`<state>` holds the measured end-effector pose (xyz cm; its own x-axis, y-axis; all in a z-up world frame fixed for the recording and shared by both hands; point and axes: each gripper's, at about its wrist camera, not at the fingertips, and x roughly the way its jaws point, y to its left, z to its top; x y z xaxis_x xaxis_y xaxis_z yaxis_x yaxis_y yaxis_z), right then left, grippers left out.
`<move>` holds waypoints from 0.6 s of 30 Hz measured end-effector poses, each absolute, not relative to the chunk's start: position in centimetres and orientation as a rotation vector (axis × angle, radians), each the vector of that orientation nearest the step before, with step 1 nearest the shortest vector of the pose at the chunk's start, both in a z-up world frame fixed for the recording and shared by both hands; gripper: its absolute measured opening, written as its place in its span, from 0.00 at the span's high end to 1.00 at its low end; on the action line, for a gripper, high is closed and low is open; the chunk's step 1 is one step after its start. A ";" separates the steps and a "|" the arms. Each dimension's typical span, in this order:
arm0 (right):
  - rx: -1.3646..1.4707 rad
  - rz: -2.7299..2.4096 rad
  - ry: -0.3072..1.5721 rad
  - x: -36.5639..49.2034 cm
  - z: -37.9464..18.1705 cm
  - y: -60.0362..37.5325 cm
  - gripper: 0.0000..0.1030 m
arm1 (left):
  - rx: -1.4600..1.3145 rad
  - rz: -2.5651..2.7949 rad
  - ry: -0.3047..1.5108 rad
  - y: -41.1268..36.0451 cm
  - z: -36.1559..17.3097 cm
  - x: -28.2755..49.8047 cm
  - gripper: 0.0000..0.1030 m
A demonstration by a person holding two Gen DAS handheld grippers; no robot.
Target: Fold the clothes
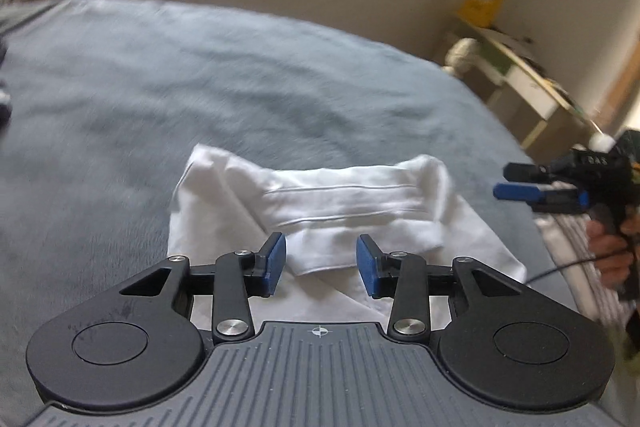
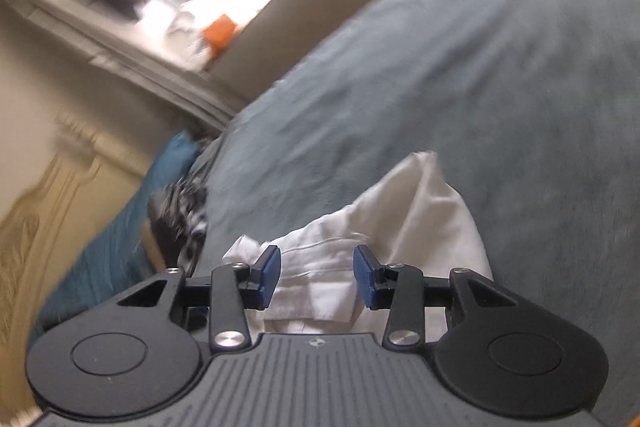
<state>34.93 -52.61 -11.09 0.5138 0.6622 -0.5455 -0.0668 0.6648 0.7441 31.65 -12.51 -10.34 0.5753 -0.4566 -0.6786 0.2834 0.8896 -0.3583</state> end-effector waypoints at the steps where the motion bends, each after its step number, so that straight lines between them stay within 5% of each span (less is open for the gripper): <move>1: 0.731 0.477 0.961 35.6 -11.5 -52.1 0.58 | -0.228 -0.412 0.864 -12.6 -10.6 32.2 0.63; 14: 0.718 0.264 1.154 43.0 -16.3 -46.7 0.60 | -0.314 -0.236 0.933 -14.3 -13.6 35.9 0.63; 16: 0.728 0.247 1.149 43.3 -16.7 -46.6 0.68 | -0.308 -0.229 0.928 -14.6 -13.7 35.9 0.63; 18: 0.724 0.239 1.127 43.5 -16.9 -46.5 0.95 | -0.304 -0.224 0.922 -14.7 -13.8 35.9 0.63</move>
